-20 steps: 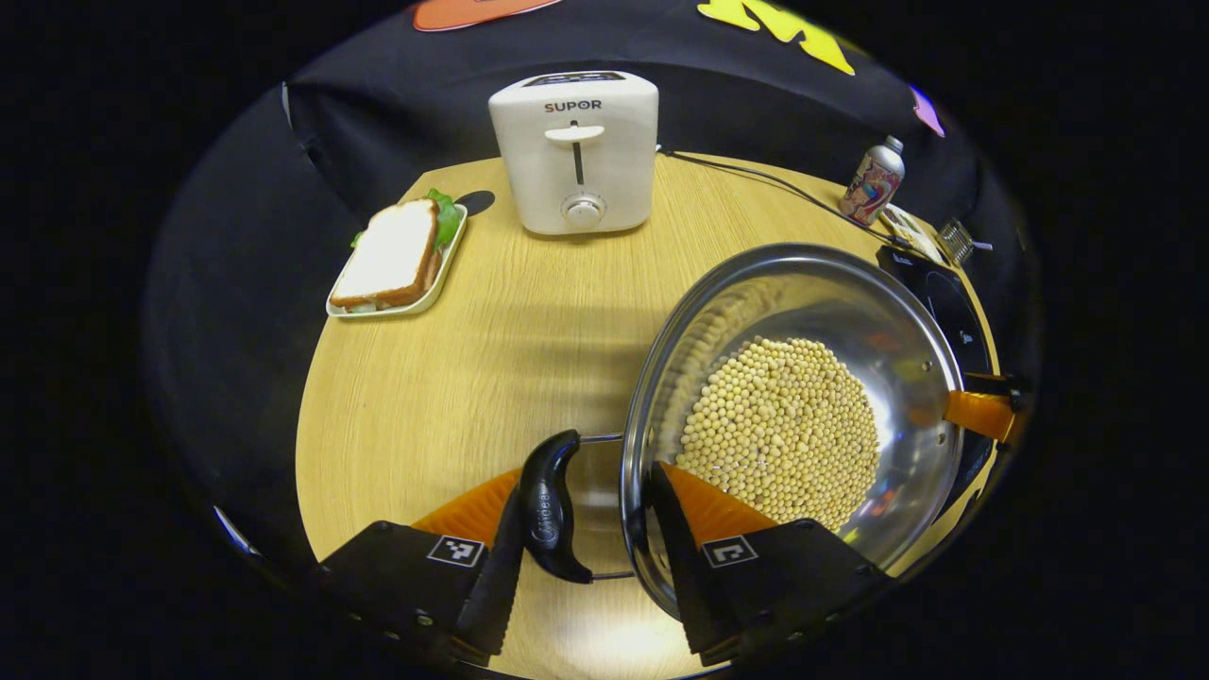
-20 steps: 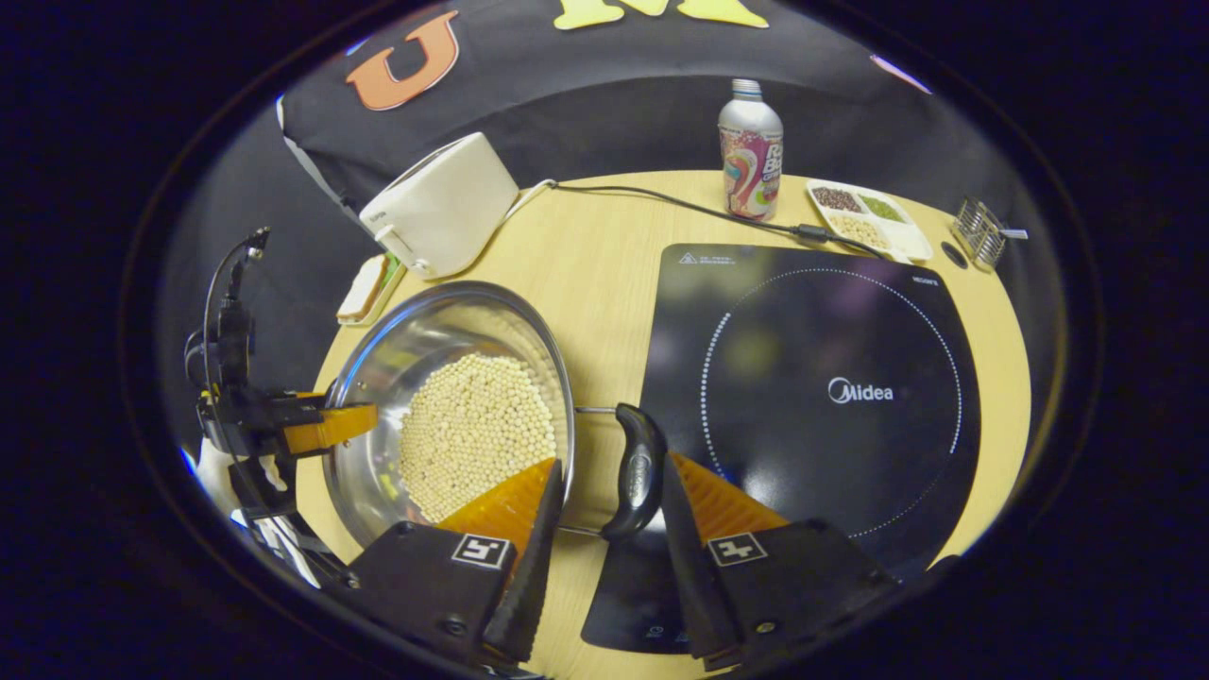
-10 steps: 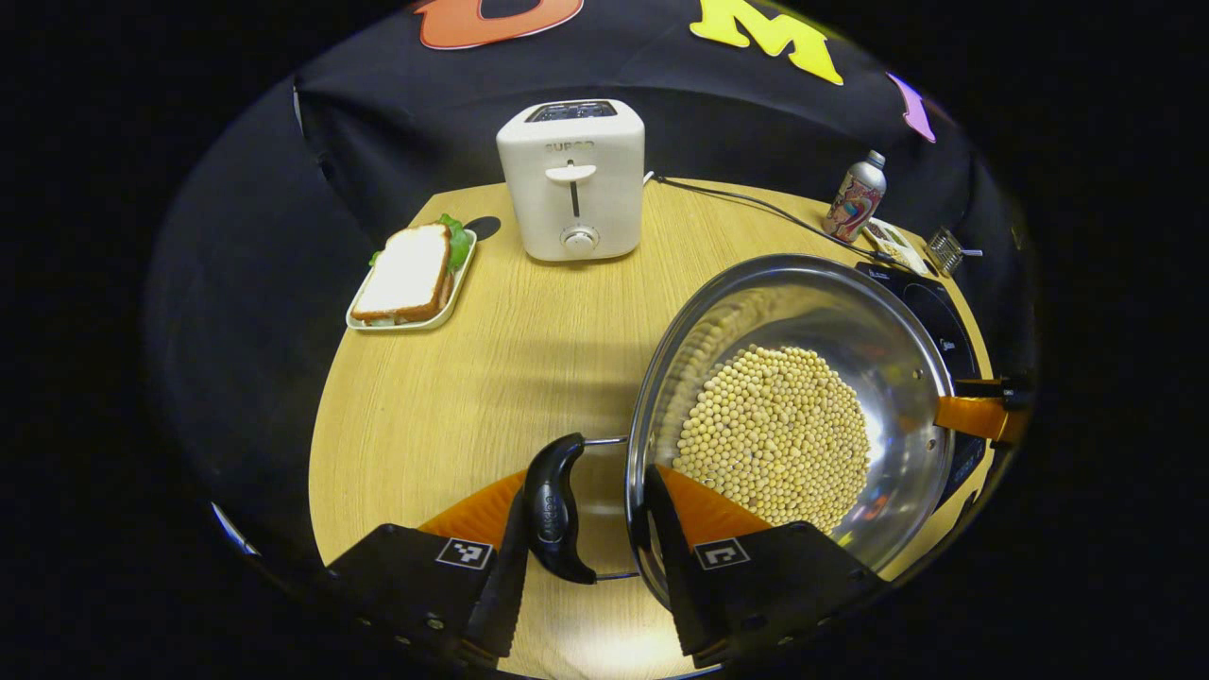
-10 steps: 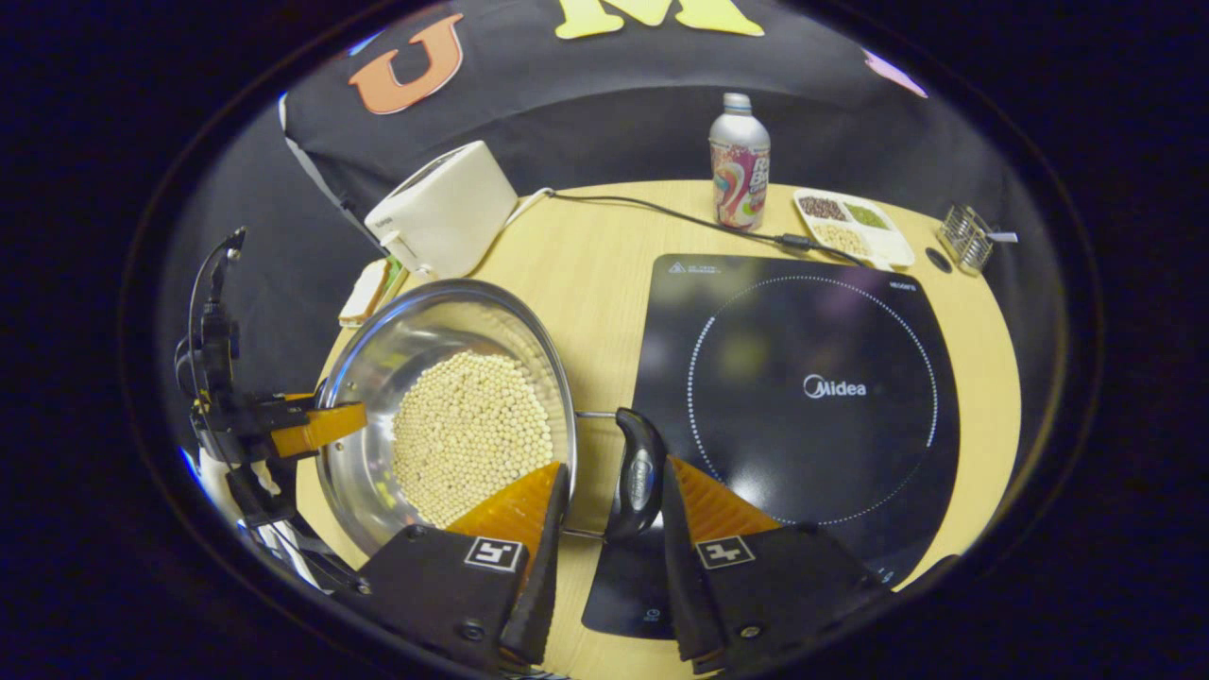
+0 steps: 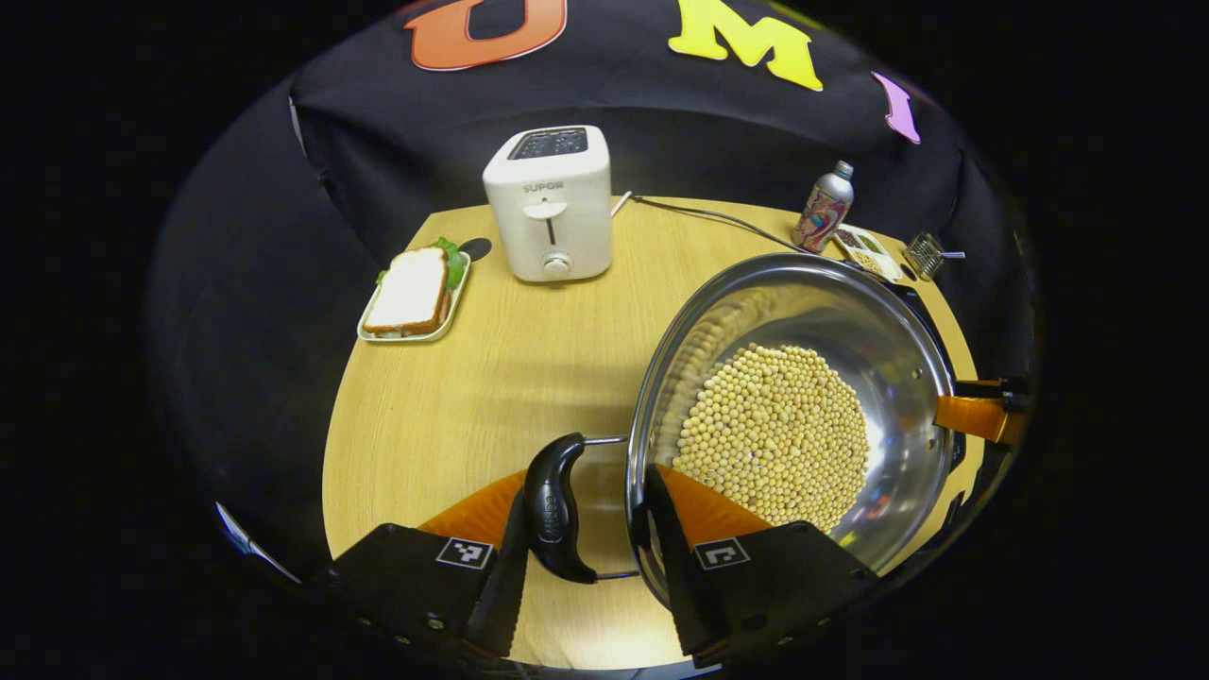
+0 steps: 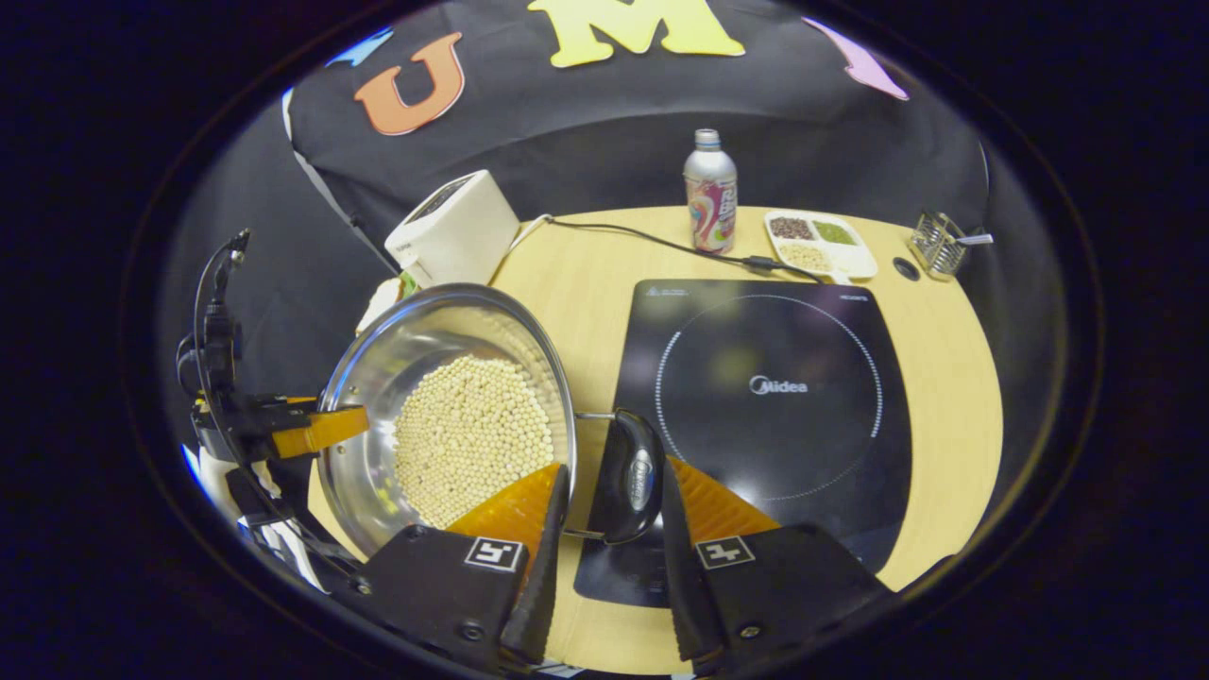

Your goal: First push the handle of the pot to place it horizontally, then grasp the pot with both hands and set it on the induction cooktop.

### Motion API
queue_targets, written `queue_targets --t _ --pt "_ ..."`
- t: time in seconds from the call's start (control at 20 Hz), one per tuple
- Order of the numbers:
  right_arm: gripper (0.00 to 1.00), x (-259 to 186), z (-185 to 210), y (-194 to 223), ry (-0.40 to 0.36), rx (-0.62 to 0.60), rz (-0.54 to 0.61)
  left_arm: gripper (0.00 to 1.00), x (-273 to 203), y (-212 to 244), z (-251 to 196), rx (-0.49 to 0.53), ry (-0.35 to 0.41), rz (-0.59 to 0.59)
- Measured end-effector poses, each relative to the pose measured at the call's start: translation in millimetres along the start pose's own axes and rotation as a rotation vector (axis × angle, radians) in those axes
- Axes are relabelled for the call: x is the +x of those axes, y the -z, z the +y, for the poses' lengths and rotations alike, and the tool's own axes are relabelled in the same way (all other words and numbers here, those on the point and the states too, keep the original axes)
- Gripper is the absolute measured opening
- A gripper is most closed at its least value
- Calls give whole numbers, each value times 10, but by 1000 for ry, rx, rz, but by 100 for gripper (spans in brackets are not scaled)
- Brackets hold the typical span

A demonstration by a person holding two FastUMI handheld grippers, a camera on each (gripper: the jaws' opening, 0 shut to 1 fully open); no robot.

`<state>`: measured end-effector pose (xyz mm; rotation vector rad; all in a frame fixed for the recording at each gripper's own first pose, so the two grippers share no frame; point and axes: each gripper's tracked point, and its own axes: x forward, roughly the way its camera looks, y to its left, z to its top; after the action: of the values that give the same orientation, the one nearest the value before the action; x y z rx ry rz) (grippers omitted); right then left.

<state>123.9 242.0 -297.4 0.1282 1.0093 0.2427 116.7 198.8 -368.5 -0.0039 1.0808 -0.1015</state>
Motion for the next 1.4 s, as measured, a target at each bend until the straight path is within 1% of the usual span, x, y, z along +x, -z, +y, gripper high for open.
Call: queue_targets --t 0.05,0.1,0.15,0.2,0.25,0.3,0.35,0.65,0.85,1.15,1.4 --pt "53 -48 -76 -1 2 7 -11 62 4 -21 -3 7 5 -4" --pt "50 -88 -156 14 5 14 -14 67 4 -23 -3 12 9 -7" --pt "53 -142 -240 37 11 27 -17 62 18 -31 -11 15 16 -8" --pt "53 -187 -308 42 18 36 -22 62 18 -33 -12 18 20 -7" --pt "51 -241 -398 46 26 41 -28 62 20 -44 -10 26 26 -7" --pt "53 -285 -471 37 31 46 -34 62 37 -62 -7 36 32 -10" --pt "50 -320 -551 37 36 55 -41 62 38 -90 2 43 38 -11" --pt "50 -532 -1087 -54 76 101 -68 62 157 -94 -45 77 74 -21" --pt "50 -580 -1439 -159 102 117 -75 62 168 -120 -19 88 91 -18" --pt "50 -553 -1880 -344 117 124 -66 63 198 -133 -13 96 100 -9" --pt "50 -453 -2193 -534 126 104 -54 62 295 -152 -90 73 99 11"
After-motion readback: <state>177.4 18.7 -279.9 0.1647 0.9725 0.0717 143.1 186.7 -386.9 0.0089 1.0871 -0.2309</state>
